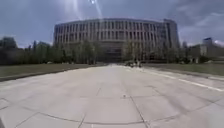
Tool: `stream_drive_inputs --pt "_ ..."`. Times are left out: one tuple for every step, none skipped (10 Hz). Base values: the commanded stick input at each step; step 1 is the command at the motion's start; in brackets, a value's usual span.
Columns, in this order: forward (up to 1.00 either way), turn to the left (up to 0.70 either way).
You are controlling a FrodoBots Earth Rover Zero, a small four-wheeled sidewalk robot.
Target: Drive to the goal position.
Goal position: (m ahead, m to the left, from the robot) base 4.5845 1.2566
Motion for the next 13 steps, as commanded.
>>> stream_drive_inputs --pt "0.50 0.00" --pt "0.50 0.00" --pt "0.50 0.00" --pt "0.50 0.00" --pt "0.50 0.00" --pt "0.50 0.00" --pt "0.50 0.00" --pt "0.50 0.00" --pt "0.50 0.00" --pt "0.50 0.00" --pt "0.50 0.00" --pt "0.00 0.00" --pt "0.00 0.00"
